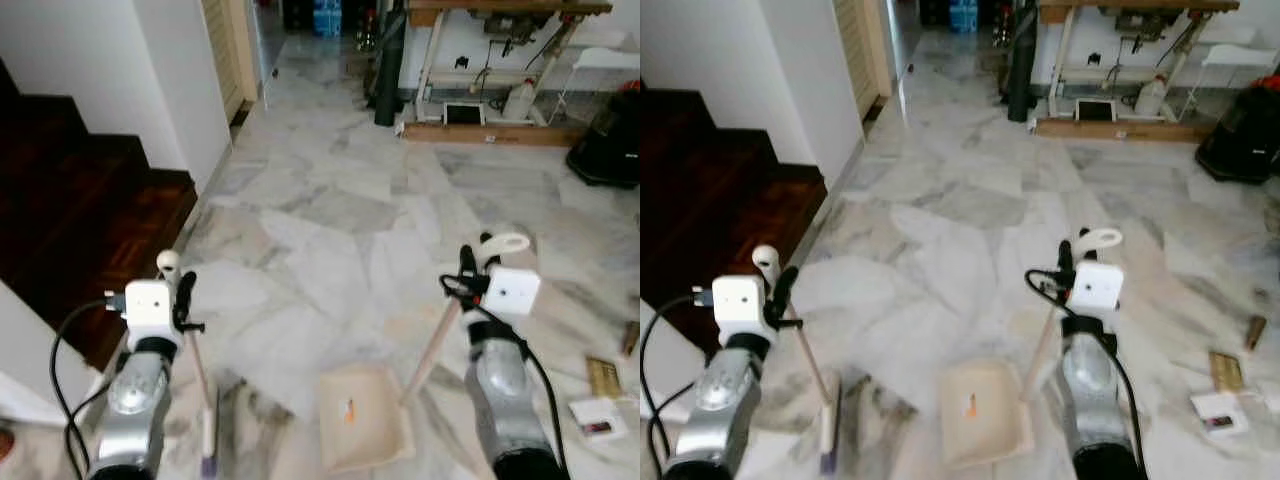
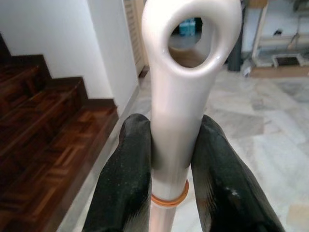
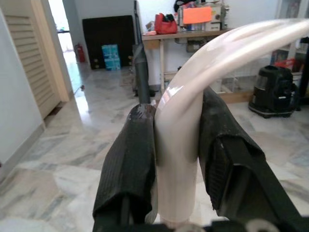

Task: Sweep floor

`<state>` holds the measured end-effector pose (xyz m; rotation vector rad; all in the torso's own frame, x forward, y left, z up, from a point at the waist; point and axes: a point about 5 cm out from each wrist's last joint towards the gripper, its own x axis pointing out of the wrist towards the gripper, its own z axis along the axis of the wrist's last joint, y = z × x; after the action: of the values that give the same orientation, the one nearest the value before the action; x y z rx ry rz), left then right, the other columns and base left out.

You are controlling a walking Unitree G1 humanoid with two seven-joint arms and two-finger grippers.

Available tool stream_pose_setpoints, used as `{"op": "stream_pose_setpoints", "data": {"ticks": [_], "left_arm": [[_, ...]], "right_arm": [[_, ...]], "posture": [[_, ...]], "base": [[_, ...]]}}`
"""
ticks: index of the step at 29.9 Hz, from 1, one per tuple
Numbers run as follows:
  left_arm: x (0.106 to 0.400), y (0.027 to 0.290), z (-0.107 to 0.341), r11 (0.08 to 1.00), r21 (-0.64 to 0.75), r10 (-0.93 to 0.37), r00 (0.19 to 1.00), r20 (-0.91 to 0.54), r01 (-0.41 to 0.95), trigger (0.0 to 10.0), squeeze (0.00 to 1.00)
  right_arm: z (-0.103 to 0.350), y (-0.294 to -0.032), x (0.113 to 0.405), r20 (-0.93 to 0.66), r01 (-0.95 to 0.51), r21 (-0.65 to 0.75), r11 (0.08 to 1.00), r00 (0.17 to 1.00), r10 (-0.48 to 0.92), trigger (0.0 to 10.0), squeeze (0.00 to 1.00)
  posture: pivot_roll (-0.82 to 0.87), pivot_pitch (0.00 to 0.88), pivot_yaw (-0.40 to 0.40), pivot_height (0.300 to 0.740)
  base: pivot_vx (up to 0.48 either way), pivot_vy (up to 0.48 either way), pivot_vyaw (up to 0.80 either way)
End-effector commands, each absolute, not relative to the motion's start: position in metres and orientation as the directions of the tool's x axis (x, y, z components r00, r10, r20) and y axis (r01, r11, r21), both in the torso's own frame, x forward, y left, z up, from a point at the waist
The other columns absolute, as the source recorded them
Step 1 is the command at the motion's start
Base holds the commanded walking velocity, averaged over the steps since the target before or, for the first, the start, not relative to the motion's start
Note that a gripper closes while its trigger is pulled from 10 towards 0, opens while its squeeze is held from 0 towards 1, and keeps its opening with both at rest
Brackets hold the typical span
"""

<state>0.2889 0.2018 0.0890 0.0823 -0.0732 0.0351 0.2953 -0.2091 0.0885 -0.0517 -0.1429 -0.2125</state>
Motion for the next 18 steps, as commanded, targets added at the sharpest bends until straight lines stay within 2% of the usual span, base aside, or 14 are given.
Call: {"op": "stream_pose_setpoints", "data": {"ticks": [1,18], "left_arm": [[0.2913,0.2069,0.0989,0.995,0.093,0.033,0.992,0.120,-0.044,10.0,0.00],[0.2888,0.2049,0.0966,0.995,0.089,0.025,0.993,0.118,-0.036,10.0,0.00]], "right_arm": [[0.1040,-0.2031,0.3018,0.214,0.191,-0.044,0.981,0.961,-0.177,10.0,0.00],[0.0999,-0.2060,0.2970,0.204,0.196,-0.053,0.979,0.962,-0.182,10.0,0.00]], "posture": [[-0.02,0.000,0.022,0.740],[-0.01,0.000,0.017,0.740]], "base": [[0.382,0.000,0.00],[0.383,0.000,0.00]]}}
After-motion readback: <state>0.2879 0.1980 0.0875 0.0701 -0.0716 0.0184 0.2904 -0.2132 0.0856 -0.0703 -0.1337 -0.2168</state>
